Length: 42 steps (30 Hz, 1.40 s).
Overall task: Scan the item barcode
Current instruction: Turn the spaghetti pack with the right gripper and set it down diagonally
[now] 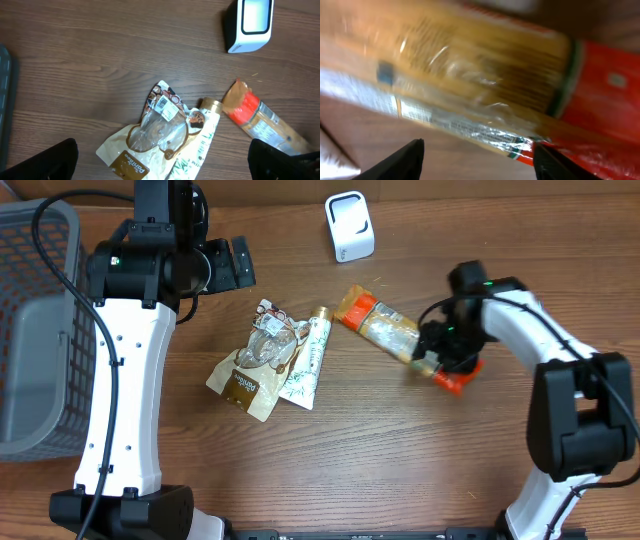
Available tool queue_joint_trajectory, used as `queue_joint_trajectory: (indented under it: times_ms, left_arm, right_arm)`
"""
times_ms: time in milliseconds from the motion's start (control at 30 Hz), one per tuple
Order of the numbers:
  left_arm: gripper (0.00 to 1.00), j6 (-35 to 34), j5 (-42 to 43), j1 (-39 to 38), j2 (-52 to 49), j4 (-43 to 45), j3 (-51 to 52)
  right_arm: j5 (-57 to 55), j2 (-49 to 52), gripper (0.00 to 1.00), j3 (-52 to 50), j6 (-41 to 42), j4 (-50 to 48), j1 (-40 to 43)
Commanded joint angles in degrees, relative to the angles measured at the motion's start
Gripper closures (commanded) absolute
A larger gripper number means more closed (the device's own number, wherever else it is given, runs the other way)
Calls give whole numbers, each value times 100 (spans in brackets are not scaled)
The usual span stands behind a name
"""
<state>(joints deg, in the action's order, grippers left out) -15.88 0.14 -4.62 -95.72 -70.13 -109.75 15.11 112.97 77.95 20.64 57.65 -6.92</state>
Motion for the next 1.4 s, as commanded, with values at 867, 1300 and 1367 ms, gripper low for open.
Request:
queue_joint_trajectory:
  times_ms: [867, 1300, 1367]
  left_arm:
    - [0, 111, -72, 11, 22, 4, 37]
    - [0, 111, -72, 11, 22, 7, 37]
    - [0, 111, -72, 11, 22, 7, 37]
  right_arm:
    - [-267, 81, 30, 273, 1561, -2310, -1303]
    - [-35, 629, 30, 275, 1432, -2312, -1895]
    - [501, 627, 30, 280, 1134, -2129, -1888]
